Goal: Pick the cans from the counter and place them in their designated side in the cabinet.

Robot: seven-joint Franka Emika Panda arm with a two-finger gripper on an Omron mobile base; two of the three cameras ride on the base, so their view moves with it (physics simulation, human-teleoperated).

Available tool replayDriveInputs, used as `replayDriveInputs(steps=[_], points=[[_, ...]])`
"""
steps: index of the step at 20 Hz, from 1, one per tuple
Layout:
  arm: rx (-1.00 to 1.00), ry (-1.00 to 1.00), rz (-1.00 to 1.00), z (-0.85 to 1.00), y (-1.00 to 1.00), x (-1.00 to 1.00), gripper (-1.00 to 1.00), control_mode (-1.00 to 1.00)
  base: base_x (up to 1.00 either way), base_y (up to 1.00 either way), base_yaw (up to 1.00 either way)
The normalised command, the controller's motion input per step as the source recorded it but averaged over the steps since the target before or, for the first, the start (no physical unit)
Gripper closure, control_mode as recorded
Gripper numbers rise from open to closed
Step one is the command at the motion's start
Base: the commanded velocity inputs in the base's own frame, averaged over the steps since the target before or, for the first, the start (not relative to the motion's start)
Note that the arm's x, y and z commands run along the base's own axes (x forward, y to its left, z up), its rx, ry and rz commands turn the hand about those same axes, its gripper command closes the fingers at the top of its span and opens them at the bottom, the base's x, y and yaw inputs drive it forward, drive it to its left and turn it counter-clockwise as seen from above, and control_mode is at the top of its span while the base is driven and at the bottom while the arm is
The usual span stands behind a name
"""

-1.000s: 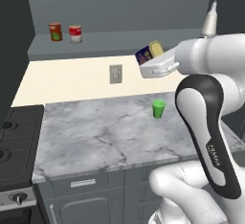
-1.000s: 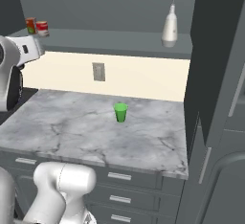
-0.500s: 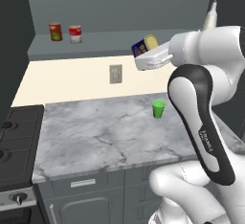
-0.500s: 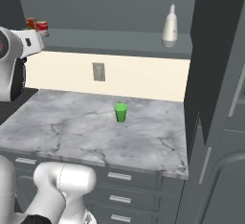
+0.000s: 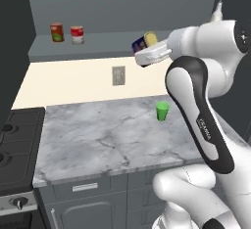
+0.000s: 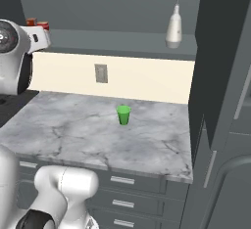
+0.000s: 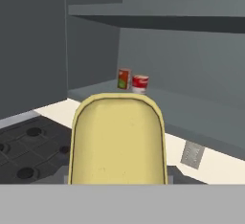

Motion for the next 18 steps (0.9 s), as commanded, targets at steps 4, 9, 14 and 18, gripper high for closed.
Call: replayDriveInputs(steps=[4, 9, 14, 18], points=[[0.0, 0.0, 0.0, 0.06, 0.03, 0.26, 1.0, -1.0, 0.0, 0.0, 0.0], [0.0, 0.01, 0.0, 0.03, 0.04, 0.21, 1.0, -1.0, 0.0, 0.0, 0.0], [0.0, 0.01, 0.0, 0.03, 0.03, 0.19, 1.0, -1.0, 0.0, 0.0, 0.0], [0.0, 0.02, -0.01, 0.04, 0.05, 0.18, 1.0, -1.0, 0.0, 0.0, 0.0]])
